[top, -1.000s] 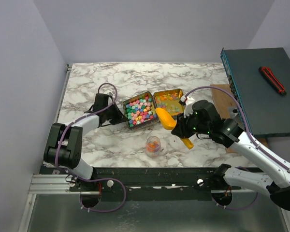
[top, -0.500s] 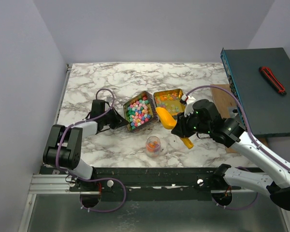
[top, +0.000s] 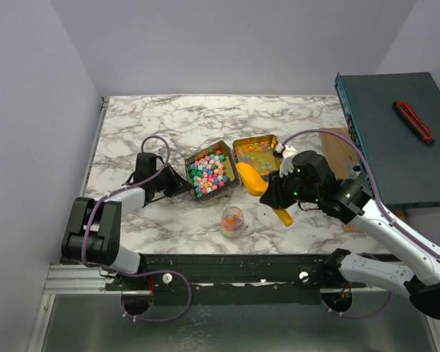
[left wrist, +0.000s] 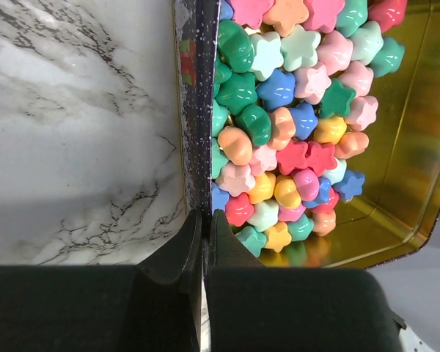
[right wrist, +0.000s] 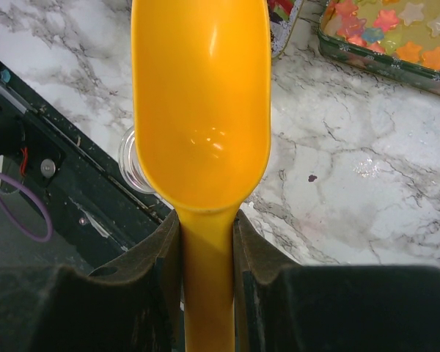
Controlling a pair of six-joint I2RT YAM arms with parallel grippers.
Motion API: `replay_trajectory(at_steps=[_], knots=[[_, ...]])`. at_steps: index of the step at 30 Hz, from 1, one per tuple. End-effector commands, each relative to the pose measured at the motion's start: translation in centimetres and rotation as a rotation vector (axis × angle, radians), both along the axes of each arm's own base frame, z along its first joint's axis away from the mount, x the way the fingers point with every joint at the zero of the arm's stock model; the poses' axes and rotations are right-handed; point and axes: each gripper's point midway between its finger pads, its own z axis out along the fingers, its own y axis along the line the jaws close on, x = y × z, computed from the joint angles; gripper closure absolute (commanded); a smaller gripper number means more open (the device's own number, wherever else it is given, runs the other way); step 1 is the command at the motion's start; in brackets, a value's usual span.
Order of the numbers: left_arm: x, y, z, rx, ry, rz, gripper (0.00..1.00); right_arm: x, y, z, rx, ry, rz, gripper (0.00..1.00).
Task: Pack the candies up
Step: Pick up the storage box at the center of the board.
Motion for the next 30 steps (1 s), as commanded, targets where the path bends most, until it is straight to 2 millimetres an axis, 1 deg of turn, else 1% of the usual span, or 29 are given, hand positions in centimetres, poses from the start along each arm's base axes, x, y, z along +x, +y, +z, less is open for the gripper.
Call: replay_trajectory(at_steps=[1, 3, 4, 5, 7, 8, 10, 11, 12, 13, 15, 17, 19, 20, 21, 23, 30], knots=[[1.4, -0.7, 2.6, -0.087, -0.086, -0.007, 1.0, 0.1, 0.1, 0.6, 0.016, -0.005, -0.008, 0.99], [1.3, -1.0, 3.3, -0.104, -0.1, -0.019, 1.0, 0.1, 0.0, 0.6, 0.01, -0.005, -0.009, 1.0], [1.6, -0.9, 3.3, -0.079, -0.119, -0.014, 1.0, 0.1, 0.0, 0.5, 0.008, -0.005, -0.009, 0.99], [1.6, -0.6, 3.1, -0.078, -0.101, 0.001, 1.0, 0.2, -0.1, 0.4, 0.007, -0.008, -0.012, 0.99], [1.1, -1.3, 4.5, -0.147, -0.096, -0.026, 1.0, 0.2, -0.1, 0.3, 0.004, -0.005, -0.012, 1.0], [1.1, -1.6, 5.8, -0.149, -0.137, -0.036, 1.0, 0.1, -0.1, 0.3, 0.0, -0.002, -0.007, 0.99], [1.4, -1.5, 6.9, -0.098, -0.214, -0.023, 1.0, 0.2, 0.0, 0.1, 0.002, -0.003, -0.009, 0.99], [1.8, -1.1, 6.5, -0.066, -0.22, -0.007, 1.0, 0.2, 0.0, -0.1, 0.004, -0.003, -0.01, 0.99], [1.9, -0.8, 5.4, -0.048, -0.185, 0.002, 1.0, 0.3, 0.2, -0.2, 0.006, -0.002, -0.006, 0.99], [1.9, -0.9, 4.6, -0.056, -0.149, -0.012, 1.0, 0.3, 0.4, -0.2, 0.009, 0.002, 0.001, 0.99], [1.7, -1.1, 1.9, -0.047, -0.071, -0.023, 1.0, 0.3, 0.6, -0.4, 0.007, 0.009, 0.009, 1.0], [1.2, -0.9, -1.1, -0.024, 0.001, -0.001, 1.0, 0.4, 0.6, -0.4, 0.005, 0.008, 0.007, 0.99], [0.8, -1.0, -2.5, -0.031, 0.033, 0.003, 1.0, 0.3, 0.5, -0.3, 0.008, 0.003, 0.007, 0.99], [0.6, -0.9, -2.9, -0.03, 0.041, 0.006, 1.0, 0.3, 0.5, -0.3, 0.008, 0.001, 0.004, 0.99], [0.6, -0.9, -3.0, -0.028, 0.041, 0.009, 1.0, 0.3, 0.4, -0.2, 0.006, -0.001, 0.001, 0.99], [0.8, -0.8, -2.7, -0.022, 0.023, 0.011, 1.0, 0.3, 0.2, -0.2, 0.004, -0.005, 0.0, 0.99], [1.7, -1.1, 0.1, -0.05, -0.034, 0.017, 1.0, 0.2, 0.1, -0.2, 0.005, -0.004, -0.002, 0.99]])
